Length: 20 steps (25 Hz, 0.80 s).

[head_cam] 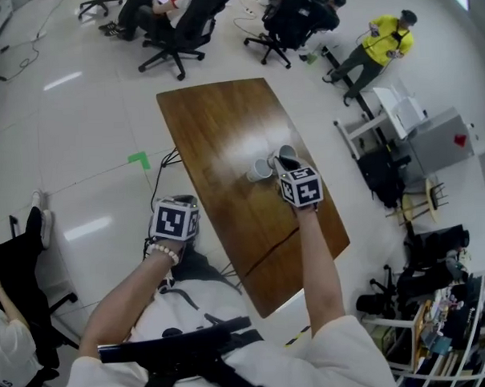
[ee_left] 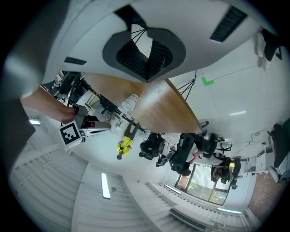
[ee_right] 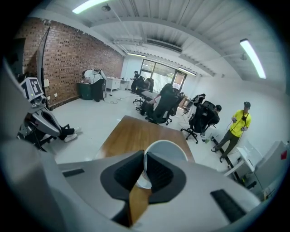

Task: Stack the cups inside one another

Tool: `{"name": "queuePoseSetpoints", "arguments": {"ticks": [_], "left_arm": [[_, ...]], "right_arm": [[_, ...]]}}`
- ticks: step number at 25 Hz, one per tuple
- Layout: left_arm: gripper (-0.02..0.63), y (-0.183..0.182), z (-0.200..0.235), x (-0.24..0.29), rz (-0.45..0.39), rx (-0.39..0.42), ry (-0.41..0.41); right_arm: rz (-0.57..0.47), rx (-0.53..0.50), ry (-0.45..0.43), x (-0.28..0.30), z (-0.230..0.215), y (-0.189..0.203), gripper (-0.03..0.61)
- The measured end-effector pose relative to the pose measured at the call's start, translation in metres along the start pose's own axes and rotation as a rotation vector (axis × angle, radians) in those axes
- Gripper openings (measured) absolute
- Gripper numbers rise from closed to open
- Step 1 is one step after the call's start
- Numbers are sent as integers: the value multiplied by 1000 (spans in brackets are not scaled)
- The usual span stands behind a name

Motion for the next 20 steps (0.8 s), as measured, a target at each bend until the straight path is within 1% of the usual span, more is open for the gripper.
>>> {"name": "queuePoseSetpoints", "arguments": {"ticks": [6, 11, 17, 20], "left_arm": [[-2, -16, 1, 24, -4, -2, -14], [-2, -25, 0, 44, 14, -3, -15], [-2, -27, 1, 62, 38, -12, -13], [-2, -27, 1, 68, 44, -16, -14]], "right_arm": [[41, 10, -48, 25, 0, 16, 24], [75, 24, -80, 43, 0, 33, 25], [111, 41, -113, 63, -2, 53, 25], [123, 32, -126, 67, -1, 57, 25]]}}
Point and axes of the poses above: the fingertips, and each gripper's own axes: x forward along the fingers, z to its left, y out of its underside, the point moved 7 cm from there along -x, backward along the fingers, and after that the axes turned 13 degrees about -z, right-handed, at the moved point
